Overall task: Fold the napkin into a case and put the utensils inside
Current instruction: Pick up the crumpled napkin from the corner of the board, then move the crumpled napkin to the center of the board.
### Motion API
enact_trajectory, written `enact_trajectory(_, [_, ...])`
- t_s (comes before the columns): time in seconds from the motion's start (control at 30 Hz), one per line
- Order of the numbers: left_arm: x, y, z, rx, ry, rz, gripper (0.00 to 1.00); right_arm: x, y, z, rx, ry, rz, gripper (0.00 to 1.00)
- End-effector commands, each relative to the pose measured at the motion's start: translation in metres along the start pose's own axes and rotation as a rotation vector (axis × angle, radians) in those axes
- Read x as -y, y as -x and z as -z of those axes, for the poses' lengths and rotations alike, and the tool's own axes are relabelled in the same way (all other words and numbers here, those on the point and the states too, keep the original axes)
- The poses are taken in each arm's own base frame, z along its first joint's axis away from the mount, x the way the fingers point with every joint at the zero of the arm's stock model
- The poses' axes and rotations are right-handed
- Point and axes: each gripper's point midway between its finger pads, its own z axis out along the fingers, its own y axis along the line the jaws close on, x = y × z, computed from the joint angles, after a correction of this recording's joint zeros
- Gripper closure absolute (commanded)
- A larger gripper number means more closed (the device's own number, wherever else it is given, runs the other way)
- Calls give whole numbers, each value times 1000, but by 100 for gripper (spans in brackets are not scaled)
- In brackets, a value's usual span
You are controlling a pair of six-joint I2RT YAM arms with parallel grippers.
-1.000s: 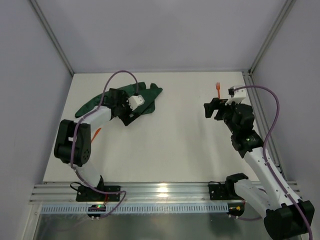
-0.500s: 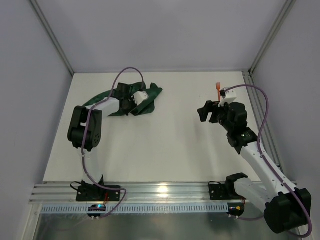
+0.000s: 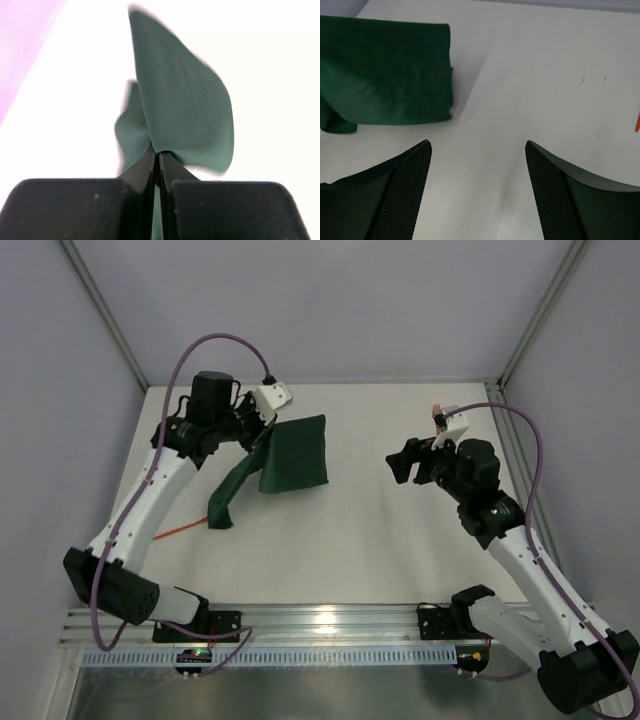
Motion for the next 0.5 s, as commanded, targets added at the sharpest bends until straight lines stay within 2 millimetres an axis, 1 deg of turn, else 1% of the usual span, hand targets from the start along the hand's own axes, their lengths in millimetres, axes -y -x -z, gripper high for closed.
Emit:
enact_trajectory(0.0, [58, 48, 71, 136, -151, 7, 100, -22, 43, 29, 103, 66, 26, 21])
enact_trajectory(0.07, [69, 70, 103, 208, -166, 30, 100, -27, 54, 39, 132, 80, 30, 21])
enact_trajectory(0.1, [74, 79, 112, 233, -192, 43, 100, -29, 60, 46, 157, 85, 36, 21])
enact_trajectory(0.13, [75, 91, 123, 257, -197, 52, 100, -31, 64, 49, 169, 91, 41, 21])
enact_trajectory(0.17, [77, 95, 125, 265, -207, 89, 100, -32, 66, 51, 174, 90, 42, 21])
enact_trajectory(0.2, [77, 97, 122, 269, -216, 98, 100, -32, 67, 52, 175, 92, 45, 21])
enact_trajectory(0.27, [72, 97, 110, 271, -212, 118, 100, -30, 61, 48, 147, 85, 51, 20])
enact_trajectory(0.3, [67, 91, 94, 240, -215, 138, 100, -29, 58, 45, 133, 80, 52, 21])
enact_trajectory(0.33, [64, 87, 83, 220, -215, 148, 100, -27, 53, 42, 108, 74, 49, 21])
enact_trajectory(0.4, [57, 78, 58, 175, -219, 169, 100, -21, 38, 30, 42, 56, 42, 21])
enact_trajectory(0.43, [51, 64, 30, 111, -224, 196, 100, -18, 29, 26, 3, 45, 37, 21])
enact_trajectory(0.47, [46, 55, 15, 76, -220, 200, 100, -13, 18, 16, -46, 29, 32, 20])
